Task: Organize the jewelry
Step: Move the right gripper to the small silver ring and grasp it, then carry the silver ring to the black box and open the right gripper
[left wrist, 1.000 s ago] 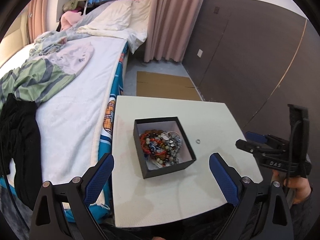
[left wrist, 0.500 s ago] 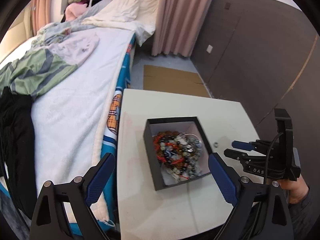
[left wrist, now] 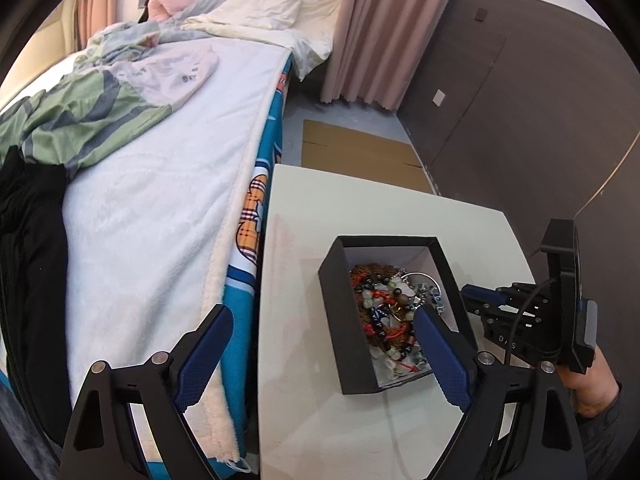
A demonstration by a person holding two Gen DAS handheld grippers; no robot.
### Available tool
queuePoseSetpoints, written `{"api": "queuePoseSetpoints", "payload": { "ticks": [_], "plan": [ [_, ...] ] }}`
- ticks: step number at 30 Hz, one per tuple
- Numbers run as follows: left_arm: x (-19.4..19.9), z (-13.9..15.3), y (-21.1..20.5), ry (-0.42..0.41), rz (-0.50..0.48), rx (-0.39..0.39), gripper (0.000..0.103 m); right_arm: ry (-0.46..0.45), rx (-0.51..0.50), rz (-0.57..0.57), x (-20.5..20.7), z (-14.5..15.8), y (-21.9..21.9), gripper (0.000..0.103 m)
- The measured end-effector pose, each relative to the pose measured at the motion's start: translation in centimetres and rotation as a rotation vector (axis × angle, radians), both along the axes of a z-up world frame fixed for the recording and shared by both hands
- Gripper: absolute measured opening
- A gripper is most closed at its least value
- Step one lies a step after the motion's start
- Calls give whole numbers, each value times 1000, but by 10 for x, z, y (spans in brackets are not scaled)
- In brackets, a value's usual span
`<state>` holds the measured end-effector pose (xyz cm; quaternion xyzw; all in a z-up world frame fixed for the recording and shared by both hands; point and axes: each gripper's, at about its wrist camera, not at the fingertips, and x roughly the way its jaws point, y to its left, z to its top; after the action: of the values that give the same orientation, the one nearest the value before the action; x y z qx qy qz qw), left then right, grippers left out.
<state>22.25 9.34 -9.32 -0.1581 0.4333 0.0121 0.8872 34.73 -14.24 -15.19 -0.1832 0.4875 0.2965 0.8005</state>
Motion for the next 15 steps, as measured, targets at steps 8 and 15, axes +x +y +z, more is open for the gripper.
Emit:
{"api": "queuePoseSetpoints", "payload": {
  "ticks": [8,15],
  "plan": [
    [-3,11,-2,-25,-27,-17,92,38,75,-47,-6,17,-13,13],
    [-13,31,-3,-74,-55,-27,92,10,165,-66,-28,52,-16,13]
  ]
}}
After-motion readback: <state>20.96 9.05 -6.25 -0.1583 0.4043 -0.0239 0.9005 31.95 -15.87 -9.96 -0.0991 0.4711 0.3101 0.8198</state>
